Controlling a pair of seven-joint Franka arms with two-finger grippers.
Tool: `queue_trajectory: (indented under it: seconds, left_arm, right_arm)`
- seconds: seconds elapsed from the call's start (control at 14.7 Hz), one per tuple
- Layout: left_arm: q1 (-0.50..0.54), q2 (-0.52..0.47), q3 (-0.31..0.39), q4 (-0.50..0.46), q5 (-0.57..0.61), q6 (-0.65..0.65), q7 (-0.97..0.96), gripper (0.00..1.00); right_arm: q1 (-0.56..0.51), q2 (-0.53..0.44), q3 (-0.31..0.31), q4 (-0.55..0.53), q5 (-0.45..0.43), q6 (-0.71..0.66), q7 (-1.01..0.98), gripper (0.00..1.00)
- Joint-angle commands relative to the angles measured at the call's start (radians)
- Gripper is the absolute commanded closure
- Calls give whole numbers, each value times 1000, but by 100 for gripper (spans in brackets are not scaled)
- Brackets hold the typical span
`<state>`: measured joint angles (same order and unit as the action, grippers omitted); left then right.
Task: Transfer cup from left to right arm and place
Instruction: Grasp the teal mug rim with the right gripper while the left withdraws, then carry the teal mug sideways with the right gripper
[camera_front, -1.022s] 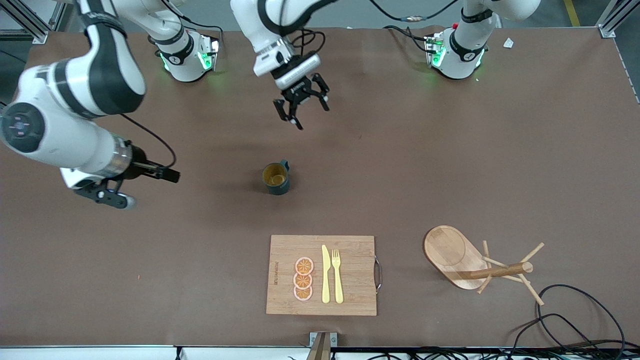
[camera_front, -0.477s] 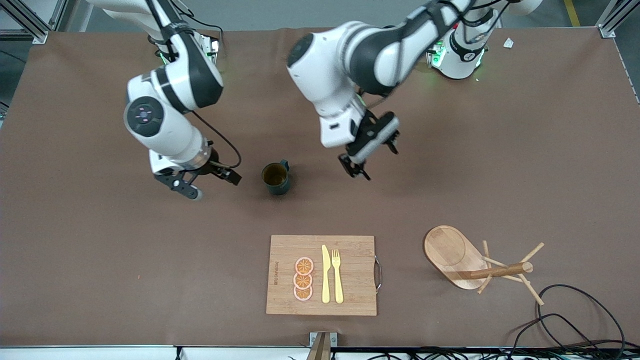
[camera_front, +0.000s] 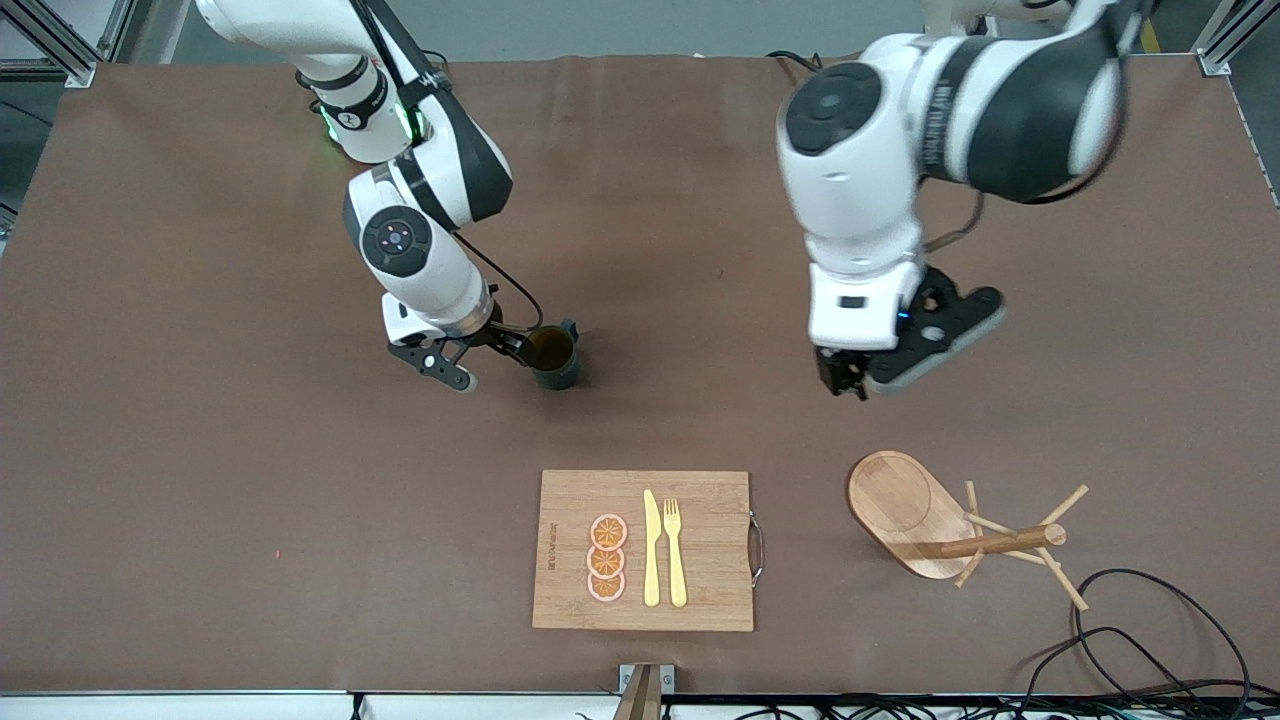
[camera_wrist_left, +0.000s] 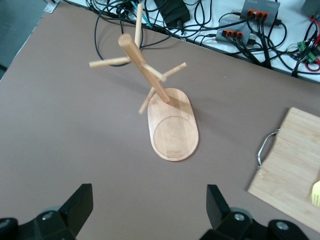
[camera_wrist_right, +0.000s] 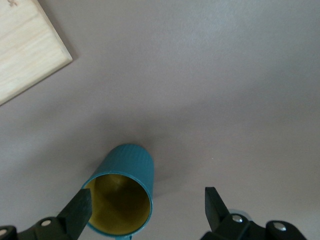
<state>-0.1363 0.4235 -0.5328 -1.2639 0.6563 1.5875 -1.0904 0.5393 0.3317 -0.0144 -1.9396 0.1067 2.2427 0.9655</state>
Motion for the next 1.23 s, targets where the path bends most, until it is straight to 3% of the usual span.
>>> queue_trajectory:
  seconds: [0.0,0.27,0.41,0.61,0.68,0.75,0.82,0.89,0.95,1.16]
  left_arm:
    - [69,-26,-10,9,-79,21,108,0]
    - [193,-97,11,6,-289,120,246,0]
    - [192,-132,103,3,-367,121,338,0]
    - [199,-195,242,-20,-597,120,516,0]
    - [214,-222,273,-46,-650,112,574,0]
    - [236,-262,287,-86,-667,102,617,0]
    - [251,-294,293,-116,-669,97,645,0]
    - [257,-316,304,-133,-669,85,674,0]
    - [262,-322,313,-134,-670,54,710,0]
    - [268,-327,330,-124,-673,-39,745,0]
  right_arm:
    - [30,12,-10,-30,11,57,47,0]
    - [70,30,-10,-102,11,184,81,0]
    - [82,52,-10,-105,11,193,81,0]
    - [93,63,-9,-108,11,196,81,1]
    - [94,63,-10,-108,11,193,78,11]
    - [94,61,-9,-108,10,189,67,29]
    - [94,61,-9,-108,10,187,56,64]
    - [96,61,-6,-108,10,187,55,92]
    - [105,59,-2,-107,10,189,52,99]
    - [102,55,-2,-105,10,181,-43,100]
